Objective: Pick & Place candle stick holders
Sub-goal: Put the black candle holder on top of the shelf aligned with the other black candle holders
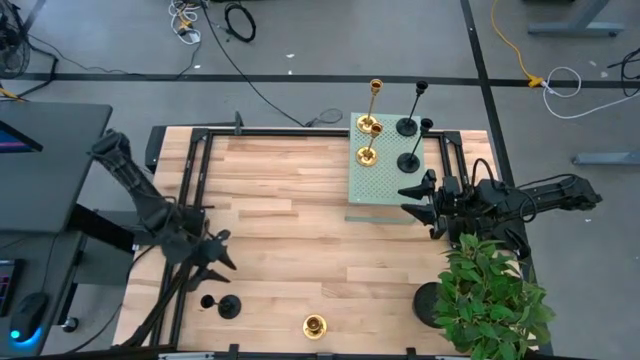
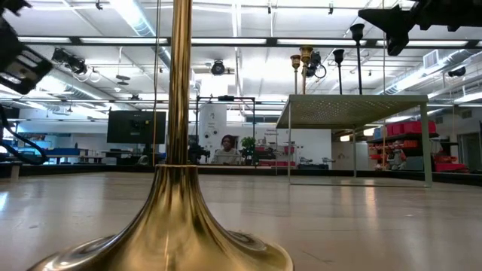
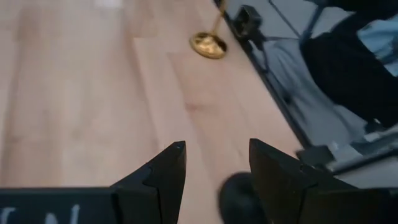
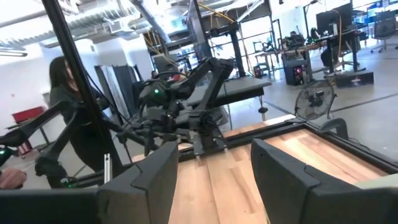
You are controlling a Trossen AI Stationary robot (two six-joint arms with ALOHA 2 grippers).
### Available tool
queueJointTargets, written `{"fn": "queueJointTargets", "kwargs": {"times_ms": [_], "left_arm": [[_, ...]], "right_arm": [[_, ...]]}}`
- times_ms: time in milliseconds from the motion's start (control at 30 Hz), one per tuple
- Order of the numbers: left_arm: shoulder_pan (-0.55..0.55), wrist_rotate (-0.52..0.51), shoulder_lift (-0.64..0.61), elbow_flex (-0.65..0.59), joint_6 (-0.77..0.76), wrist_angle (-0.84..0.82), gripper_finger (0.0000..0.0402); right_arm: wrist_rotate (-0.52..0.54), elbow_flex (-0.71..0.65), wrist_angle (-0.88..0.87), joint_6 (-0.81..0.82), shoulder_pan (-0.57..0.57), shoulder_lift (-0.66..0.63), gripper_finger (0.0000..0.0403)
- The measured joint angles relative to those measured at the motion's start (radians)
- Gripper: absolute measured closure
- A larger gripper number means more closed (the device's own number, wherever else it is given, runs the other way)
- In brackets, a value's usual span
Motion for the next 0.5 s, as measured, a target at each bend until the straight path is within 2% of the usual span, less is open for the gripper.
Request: {"fn": "queueJointTargets", "kwargs": {"times_ms": [300, 500], "left_arm": [[-0.282, -0.173, 0.004, -0.011, -0.155, -0.010, 0.0225], [-0.441, -0.340, 0.012, -0.011, -0.220, -0.009, 0.0225]], "right_arm": [[0.000, 0.000, 0.015, 0.003, 0.000, 0.000, 0.0199], [-0.001, 0.000, 0.047, 0.001, 0.000, 0.000, 0.0199]]}}
